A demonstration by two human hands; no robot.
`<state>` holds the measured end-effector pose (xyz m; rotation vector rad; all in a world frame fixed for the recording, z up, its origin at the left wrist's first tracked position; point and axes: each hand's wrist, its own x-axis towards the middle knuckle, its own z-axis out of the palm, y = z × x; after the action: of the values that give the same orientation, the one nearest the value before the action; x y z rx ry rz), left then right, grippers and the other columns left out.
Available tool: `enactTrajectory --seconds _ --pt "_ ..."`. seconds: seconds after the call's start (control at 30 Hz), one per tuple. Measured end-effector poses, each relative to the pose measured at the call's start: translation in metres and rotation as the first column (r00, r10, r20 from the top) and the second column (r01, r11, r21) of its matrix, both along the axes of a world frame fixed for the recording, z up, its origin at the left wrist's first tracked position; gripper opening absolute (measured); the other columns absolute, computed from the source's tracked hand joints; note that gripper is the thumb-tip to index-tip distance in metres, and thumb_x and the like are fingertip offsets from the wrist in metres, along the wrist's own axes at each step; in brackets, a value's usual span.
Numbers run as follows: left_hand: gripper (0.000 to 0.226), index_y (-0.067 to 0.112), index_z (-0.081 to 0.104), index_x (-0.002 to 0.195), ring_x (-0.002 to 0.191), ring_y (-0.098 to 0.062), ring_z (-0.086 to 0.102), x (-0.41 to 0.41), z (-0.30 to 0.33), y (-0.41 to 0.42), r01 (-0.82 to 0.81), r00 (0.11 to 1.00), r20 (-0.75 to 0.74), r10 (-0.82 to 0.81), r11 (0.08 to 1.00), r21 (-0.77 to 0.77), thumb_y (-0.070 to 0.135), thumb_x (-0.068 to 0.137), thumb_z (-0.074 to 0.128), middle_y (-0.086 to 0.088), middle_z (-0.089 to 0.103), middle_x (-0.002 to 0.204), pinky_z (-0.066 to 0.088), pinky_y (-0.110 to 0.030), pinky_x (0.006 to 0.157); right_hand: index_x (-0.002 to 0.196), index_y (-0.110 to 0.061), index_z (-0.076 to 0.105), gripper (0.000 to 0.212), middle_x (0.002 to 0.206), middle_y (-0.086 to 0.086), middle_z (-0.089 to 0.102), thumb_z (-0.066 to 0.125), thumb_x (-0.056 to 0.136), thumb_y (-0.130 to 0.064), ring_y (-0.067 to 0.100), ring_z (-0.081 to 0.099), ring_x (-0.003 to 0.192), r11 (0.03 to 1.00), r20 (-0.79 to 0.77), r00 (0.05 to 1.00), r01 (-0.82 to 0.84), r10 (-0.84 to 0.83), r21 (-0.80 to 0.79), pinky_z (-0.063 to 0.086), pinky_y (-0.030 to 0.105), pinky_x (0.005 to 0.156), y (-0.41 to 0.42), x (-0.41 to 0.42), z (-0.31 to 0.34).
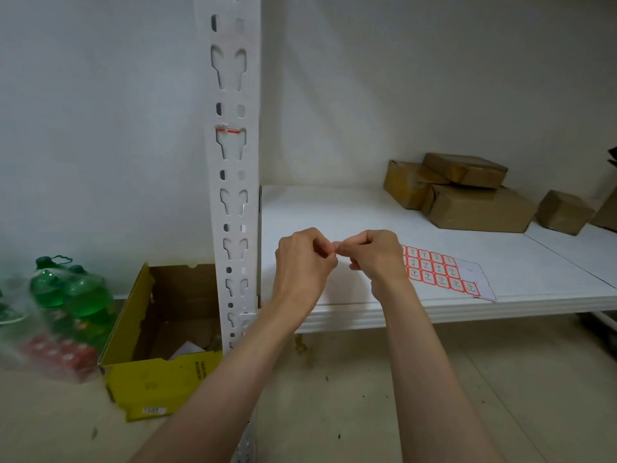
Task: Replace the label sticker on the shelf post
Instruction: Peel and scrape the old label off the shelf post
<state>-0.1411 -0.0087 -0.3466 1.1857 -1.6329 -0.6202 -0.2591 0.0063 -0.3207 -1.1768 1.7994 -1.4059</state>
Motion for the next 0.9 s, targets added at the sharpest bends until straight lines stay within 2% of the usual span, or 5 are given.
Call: enactTrajectory --seconds 0.2,0.4,0.5,0.6,0.9 --pt "0.023 0.017 0.063 0.070 0.063 -0.016 0.067 0.001 -0.009 -0.011 -0.020 0.997 0.075 0.020 1.000 0.002 0.002 0.079 0.078 0.002 0.066 0.067 0.060 -0.040 0.069 0.068 -0.008 0.072 0.024 0.072 0.008 0.071 0.077 0.088 -0.020 0.017 0.063 0.064 0.998 -0.083 0.996 0.030 -0.026 0.052 0.057 0.031 0.069 -0.007 -0.003 -0.012" --pt "0.028 0.015 0.060 0.077 0.065 -0.013 0.058 -0.003 -0.010 -0.014 -0.014 0.996 0.091 0.011 0.999 0.030 0.028 0.079 0.085 0.002 0.059 0.071 0.056 -0.030 0.064 0.074 -0.004 0.070 0.042 0.075 0.010 0.067 0.055 0.102 -0.030 0.020 0.058 0.066 0.990 -0.205 0.977 0.075 -0.049 0.122 0.048 0.034 0.073 -0.018 0.003 -0.018" --pt "0.009 0.014 0.067 0.082 0.072 -0.013 0.064 -0.004 -0.011 -0.017 0.001 0.995 0.099 -0.005 0.999 0.038 0.013 0.088 0.075 0.003 0.066 0.077 0.059 -0.035 0.076 0.089 -0.005 0.067 0.017 0.097 0.013 0.069 0.062 0.098 -0.019 0.025 0.062 0.085 0.987 -0.191 0.981 0.011 0.020 0.160 0.046 0.033 0.074 -0.022 0.002 -0.022" --pt "0.010 0.014 0.072 0.088 0.077 -0.009 0.064 -0.002 -0.008 -0.018 0.014 1.000 -0.015 -0.013 0.994 0.104 0.009 0.094 0.065 0.004 0.068 0.082 0.055 -0.026 0.077 0.106 -0.014 0.067 0.019 0.103 0.009 0.068 0.068 0.090 -0.004 0.019 0.066 0.089 0.992 -0.098 0.994 -0.043 0.055 0.122 0.056 0.030 0.075 -0.022 0.001 -0.022" --pt "0.016 0.017 0.078 0.100 0.076 -0.012 0.072 0.004 0.004 -0.014 0.145 0.889 -0.458 -0.017 0.958 0.246 0.010 0.096 0.064 0.002 0.076 0.090 0.060 -0.022 0.077 0.092 0.002 0.077 0.006 0.083 0.016 0.077 0.072 0.087 0.002 0.020 0.074 0.068 0.983 0.258 0.954 -0.122 0.154 -0.137 0.062 0.023 0.068 -0.004 0.005 0.001"
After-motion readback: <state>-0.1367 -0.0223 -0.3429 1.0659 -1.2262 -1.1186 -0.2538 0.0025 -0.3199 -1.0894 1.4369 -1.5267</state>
